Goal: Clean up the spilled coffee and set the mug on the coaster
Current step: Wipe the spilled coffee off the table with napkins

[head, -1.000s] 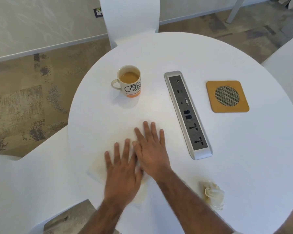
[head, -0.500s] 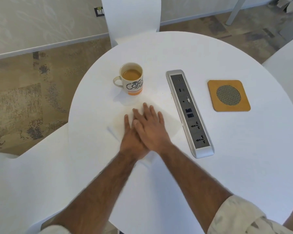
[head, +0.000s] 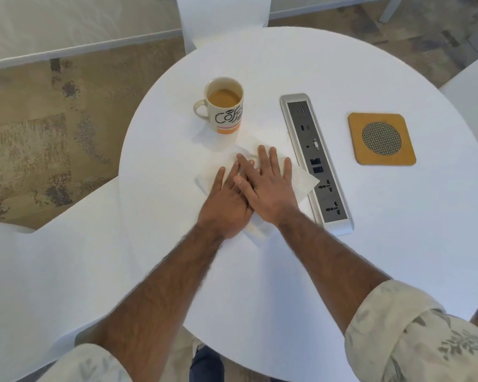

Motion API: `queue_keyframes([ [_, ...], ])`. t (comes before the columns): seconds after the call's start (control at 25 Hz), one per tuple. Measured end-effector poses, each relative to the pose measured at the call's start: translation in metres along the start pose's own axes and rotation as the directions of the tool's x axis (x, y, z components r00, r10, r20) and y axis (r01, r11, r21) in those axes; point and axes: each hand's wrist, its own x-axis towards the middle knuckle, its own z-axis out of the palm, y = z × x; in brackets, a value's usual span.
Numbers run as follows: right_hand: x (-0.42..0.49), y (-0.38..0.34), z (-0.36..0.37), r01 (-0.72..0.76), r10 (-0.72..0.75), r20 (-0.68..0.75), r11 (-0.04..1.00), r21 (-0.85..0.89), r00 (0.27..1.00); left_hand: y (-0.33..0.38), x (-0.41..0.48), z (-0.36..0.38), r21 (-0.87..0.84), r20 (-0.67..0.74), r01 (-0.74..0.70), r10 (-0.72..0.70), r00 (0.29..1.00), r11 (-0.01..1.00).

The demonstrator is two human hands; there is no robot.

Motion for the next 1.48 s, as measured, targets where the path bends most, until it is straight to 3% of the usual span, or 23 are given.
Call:
queue_keyframes([
  [0.16, -0.023, -0.017, 0.007, 0.07, -0.07, -0.005, 0.998, 0.002, 0.998, 0.0, -0.031, 0.003, 0.027, 0.001, 0.021, -0.021, 1.0, 0.999],
  [0.36, -0.062, -0.046, 0.022, 0.219, -0.219, 0.027, 0.976, 0.01, 0.975, 0.019, -0.098, 0.009, 0.015, -0.006, 0.164, -0.164, 0.986, 0.986],
  [0.52, -0.1, -0.045, 0.028, 0.232, -0.232, 0.001, 0.971, 0.065, 0.973, 0.055, -0.126, 0.007, -0.096, 0.011, 0.192, -0.192, 0.981, 0.977],
  [0.6, -0.115, -0.038, 0.032, 0.194, -0.191, -0.034, 0.975, 0.109, 0.981, 0.067, -0.128, 0.004, -0.182, 0.06, 0.184, -0.176, 0.983, 0.966],
  [0.68, -0.128, -0.031, 0.034, 0.114, -0.102, -0.078, 0.98, 0.165, 0.992, 0.062, -0.125, -0.001, -0.291, 0.096, 0.095, -0.07, 0.993, 0.952],
  [0.76, -0.139, -0.034, 0.032, -0.027, 0.044, -0.085, 0.981, 0.192, 0.995, 0.041, -0.118, -0.006, -0.383, 0.009, -0.022, 0.027, 1.0, 0.924],
  [0.84, -0.148, -0.051, 0.03, -0.22, 0.226, -0.028, 0.964, 0.149, 0.974, 0.011, -0.115, -0.005, -0.341, -0.154, -0.043, -0.011, 0.988, 0.939],
  [0.92, -0.15, -0.074, 0.033, -0.364, 0.364, 0.019, 0.926, 0.101, 0.931, -0.017, -0.107, -0.003, -0.213, -0.223, 0.123, -0.17, 0.96, 0.969],
  [1.0, -0.141, -0.087, 0.039, -0.43, 0.429, 0.024, 0.901, 0.061, 0.903, -0.029, -0.098, -0.007, -0.119, -0.183, 0.345, -0.362, 0.914, 0.931],
  [1.08, -0.12, -0.082, 0.043, -0.438, 0.44, -0.024, 0.898, 0.041, 0.898, -0.034, -0.094, -0.004, -0.073, -0.139, 0.454, -0.46, 0.877, 0.888],
  [1.36, -0.018, -0.04, 0.019, -0.336, 0.33, -0.092, 0.941, -0.053, 0.939, -0.034, -0.093, -0.002, -0.078, -0.122, 0.523, -0.529, 0.84, 0.848],
  [1.48, 0.015, -0.036, 0.011, -0.173, 0.166, -0.07, 0.978, -0.115, 0.984, -0.034, -0.094, -0.003, -0.084, -0.113, 0.521, -0.528, 0.842, 0.849],
])
